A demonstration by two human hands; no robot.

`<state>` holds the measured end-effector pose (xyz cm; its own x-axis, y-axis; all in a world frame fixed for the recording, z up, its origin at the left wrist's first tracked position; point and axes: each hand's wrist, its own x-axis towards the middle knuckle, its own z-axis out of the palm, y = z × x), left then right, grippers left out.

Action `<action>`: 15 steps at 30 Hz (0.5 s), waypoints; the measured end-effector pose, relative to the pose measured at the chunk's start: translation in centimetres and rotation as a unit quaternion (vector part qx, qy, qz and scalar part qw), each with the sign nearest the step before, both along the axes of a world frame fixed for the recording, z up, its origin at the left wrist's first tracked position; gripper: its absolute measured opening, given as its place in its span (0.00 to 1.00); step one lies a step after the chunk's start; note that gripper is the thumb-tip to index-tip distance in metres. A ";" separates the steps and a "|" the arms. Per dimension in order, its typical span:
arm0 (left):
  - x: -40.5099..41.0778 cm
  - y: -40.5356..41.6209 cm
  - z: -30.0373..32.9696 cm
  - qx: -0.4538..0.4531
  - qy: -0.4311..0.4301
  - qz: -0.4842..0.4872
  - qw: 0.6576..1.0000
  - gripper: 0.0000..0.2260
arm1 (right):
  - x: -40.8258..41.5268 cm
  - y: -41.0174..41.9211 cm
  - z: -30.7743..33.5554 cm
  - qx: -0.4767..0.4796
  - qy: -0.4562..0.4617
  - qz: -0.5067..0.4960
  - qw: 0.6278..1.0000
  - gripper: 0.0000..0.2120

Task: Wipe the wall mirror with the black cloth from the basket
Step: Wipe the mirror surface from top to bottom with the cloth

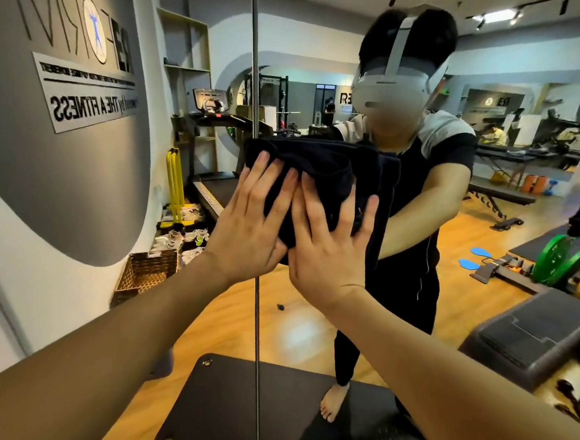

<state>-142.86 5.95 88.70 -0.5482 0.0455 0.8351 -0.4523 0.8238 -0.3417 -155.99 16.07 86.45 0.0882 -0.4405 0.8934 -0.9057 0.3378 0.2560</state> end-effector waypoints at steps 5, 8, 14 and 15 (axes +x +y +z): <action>0.8 -0.8 -1.0 0.009 0.004 -0.027 1.000 0.30 | 0.9 -0.6 -1.0 0.003 -0.002 -0.003 1.000 0.38; 1.2 -1.0 -2.1 0.024 0.012 -0.036 0.999 0.30 | 1.2 -0.9 -1.9 0.007 0.004 0.000 1.000 0.38; 2.1 -0.8 -6.3 0.063 0.012 -0.018 0.998 0.37 | 1.8 -0.8 -5.5 0.041 0.014 -0.003 0.999 0.41; 2.2 -0.7 -7.1 0.067 0.008 -0.015 0.998 0.37 | 1.9 -0.7 -6.2 0.049 0.013 -0.003 0.999 0.41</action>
<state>-140.64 5.20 81.65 -0.5343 -0.0503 0.8438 -0.4307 0.8752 -0.2205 -154.11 15.33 80.23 0.1074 -0.5259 0.8437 -0.8964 0.3159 0.3110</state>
